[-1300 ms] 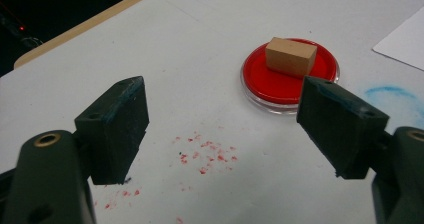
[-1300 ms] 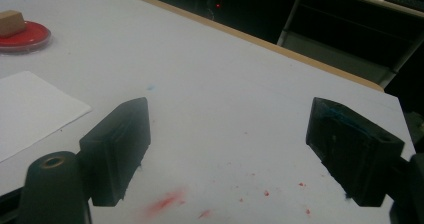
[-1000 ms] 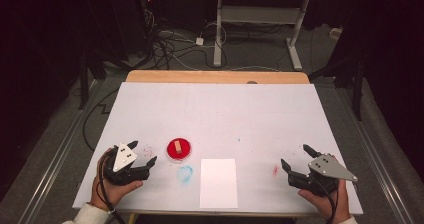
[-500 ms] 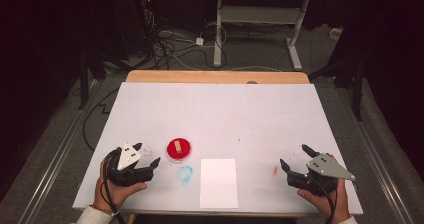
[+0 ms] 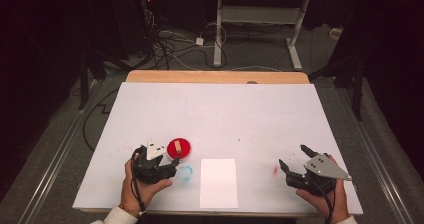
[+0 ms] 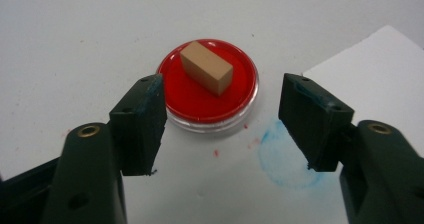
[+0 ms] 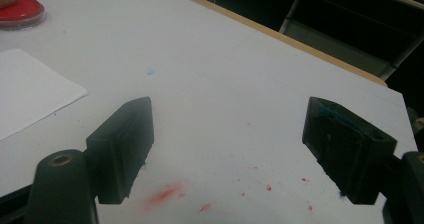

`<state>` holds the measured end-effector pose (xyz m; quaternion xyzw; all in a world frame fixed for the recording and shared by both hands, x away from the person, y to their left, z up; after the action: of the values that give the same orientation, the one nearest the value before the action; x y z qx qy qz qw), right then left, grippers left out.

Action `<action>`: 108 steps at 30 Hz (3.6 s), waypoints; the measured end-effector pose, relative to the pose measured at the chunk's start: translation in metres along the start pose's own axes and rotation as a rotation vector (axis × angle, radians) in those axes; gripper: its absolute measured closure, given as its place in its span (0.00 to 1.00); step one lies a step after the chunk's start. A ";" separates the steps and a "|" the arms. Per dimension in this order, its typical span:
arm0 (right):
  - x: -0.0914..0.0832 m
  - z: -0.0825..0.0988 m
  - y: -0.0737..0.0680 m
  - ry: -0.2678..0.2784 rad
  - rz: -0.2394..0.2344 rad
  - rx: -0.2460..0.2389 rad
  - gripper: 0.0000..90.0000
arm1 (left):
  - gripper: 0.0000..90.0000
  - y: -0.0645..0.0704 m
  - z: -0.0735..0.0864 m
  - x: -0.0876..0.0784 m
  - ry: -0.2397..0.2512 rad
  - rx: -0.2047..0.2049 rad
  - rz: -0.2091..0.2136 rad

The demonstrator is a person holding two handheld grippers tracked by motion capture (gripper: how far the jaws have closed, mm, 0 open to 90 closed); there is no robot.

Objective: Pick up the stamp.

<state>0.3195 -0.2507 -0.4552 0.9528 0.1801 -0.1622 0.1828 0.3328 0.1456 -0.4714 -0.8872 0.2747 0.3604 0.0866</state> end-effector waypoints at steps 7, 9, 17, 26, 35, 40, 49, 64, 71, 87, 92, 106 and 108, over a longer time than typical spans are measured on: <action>0.000 0.001 0.000 0.001 -0.001 0.004 0.24 | 0.38 -0.003 -0.011 0.011 0.013 -0.024 -0.008; 0.000 0.001 0.000 0.000 -0.001 0.004 0.24 | 0.39 -0.004 -0.013 0.013 0.013 -0.024 -0.006; 0.002 0.001 0.000 -0.007 -0.001 -0.003 0.24 | 0.42 -0.006 -0.017 0.017 -0.004 0.008 0.011; 0.006 0.001 -0.002 -0.017 -0.003 0.002 0.24 | 0.47 -0.008 -0.017 0.026 -0.040 0.017 -0.004; 0.008 0.002 -0.005 -0.026 -0.012 -0.012 0.25 | 0.55 -0.009 -0.018 0.038 -0.061 -0.012 -0.009; 0.007 0.001 -0.004 -0.024 -0.011 -0.011 0.25 | 0.59 -0.011 -0.018 0.042 -0.081 -0.021 -0.016; 0.008 0.001 -0.004 -0.026 -0.015 -0.018 0.26 | 0.60 -0.015 -0.018 0.046 -0.095 -0.032 -0.025; 0.011 0.002 -0.006 -0.035 -0.037 -0.016 0.26 | 0.76 -0.021 -0.019 0.054 -0.142 -0.012 -0.013; 0.010 0.002 -0.005 -0.031 -0.033 -0.013 0.26 | 0.82 -0.019 -0.017 0.051 -0.168 0.067 0.006; 0.013 0.003 -0.008 -0.047 -0.055 -0.021 0.26 | 0.81 -0.024 -0.018 0.048 -0.147 0.106 0.042; 0.013 0.003 -0.008 -0.049 -0.058 -0.024 0.27 | 0.81 -0.024 -0.019 0.049 -0.166 0.135 0.050; 0.013 0.004 -0.007 -0.062 -0.049 -0.018 0.27 | 0.81 -0.027 -0.020 0.051 -0.209 0.162 0.083; 0.014 0.005 -0.007 -0.071 -0.047 -0.022 0.27 | 0.82 -0.027 -0.021 0.051 -0.221 0.176 0.081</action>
<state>0.3275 -0.2423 -0.4664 0.9399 0.1975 -0.1983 0.1957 0.3896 0.1389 -0.4921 -0.8194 0.3294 0.4336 0.1790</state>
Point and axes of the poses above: each handheld gripper's, and its own axes: x roughly forward along the jaws, z roughly out of its underside, y roughly to its right, the point moved 5 cm from there along x, roughly forward along the jaws, and after that the axes turned 5 degrees about z, right-handed, at the moved point
